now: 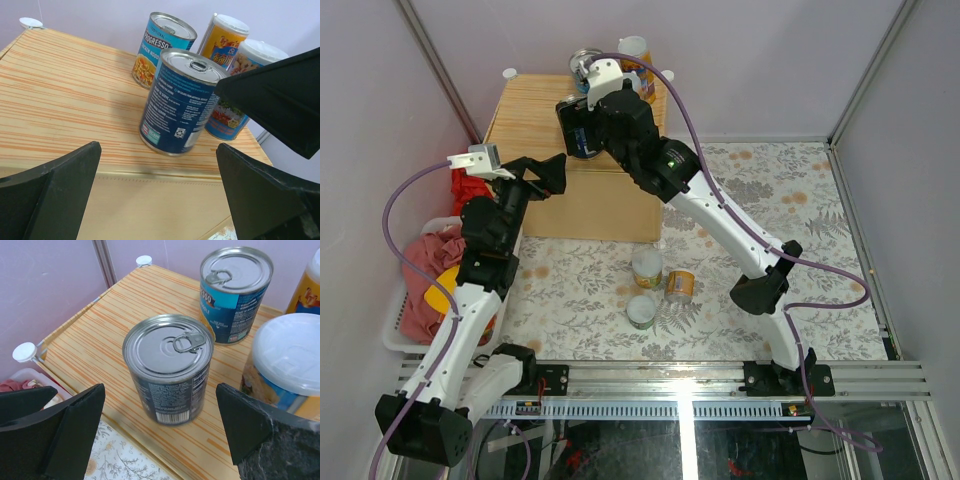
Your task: Place and organize the canned foods onto the counter
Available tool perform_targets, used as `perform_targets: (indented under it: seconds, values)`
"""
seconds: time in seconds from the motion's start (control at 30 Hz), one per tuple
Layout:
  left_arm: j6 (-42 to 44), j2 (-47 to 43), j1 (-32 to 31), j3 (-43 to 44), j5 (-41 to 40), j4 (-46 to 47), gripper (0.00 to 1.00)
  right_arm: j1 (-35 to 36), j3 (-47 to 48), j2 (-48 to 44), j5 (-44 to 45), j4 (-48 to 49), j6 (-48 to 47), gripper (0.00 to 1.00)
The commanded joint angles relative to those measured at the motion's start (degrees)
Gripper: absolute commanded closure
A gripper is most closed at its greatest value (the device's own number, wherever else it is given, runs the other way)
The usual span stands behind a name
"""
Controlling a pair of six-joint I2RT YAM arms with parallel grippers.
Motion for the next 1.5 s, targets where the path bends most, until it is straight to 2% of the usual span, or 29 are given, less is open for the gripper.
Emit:
perform_targets:
  seconds: [0.0,0.33,0.63,0.83,1.1,1.27,1.47]
  values:
    - [1.32,0.14,-0.35,0.09,0.2,4.37,0.0,-0.19,1.81,-1.95,-0.08,4.65,0.52,0.0]
    - [0.23,1.21,-0.4,0.04,0.38,5.27,0.0,0.08,0.61,-3.65,1.49,5.17,-0.07,0.0]
    - [-0.54,0.89,-0.42,1.64,0.6,2.86,0.0,1.69,-5.69,-10.01,4.47,5.66,-2.41,0.0]
    - [-0.9,-1.67,-0.37,2.45,2.09,-1.92,0.0,2.68,-22.95,-22.33,8.62,8.51,-1.44,0.0]
    - [-1.45,-3.92,-2.14,3.77,10.24,-9.84,0.0,2.99,-47.98,-40.33,16.75,11.92,3.18,0.0]
    - [-0.83,-7.58,-6.22,2.36,10.83,-14.63,0.0,3.07,-62.08,-49.24,21.39,11.06,6.97,0.01]
    - [-2.02,-14.08,-13.37,-3.08,6.71,-19.46,0.0,2.97,-74.05,-55.97,25.81,7.55,13.26,0.01]
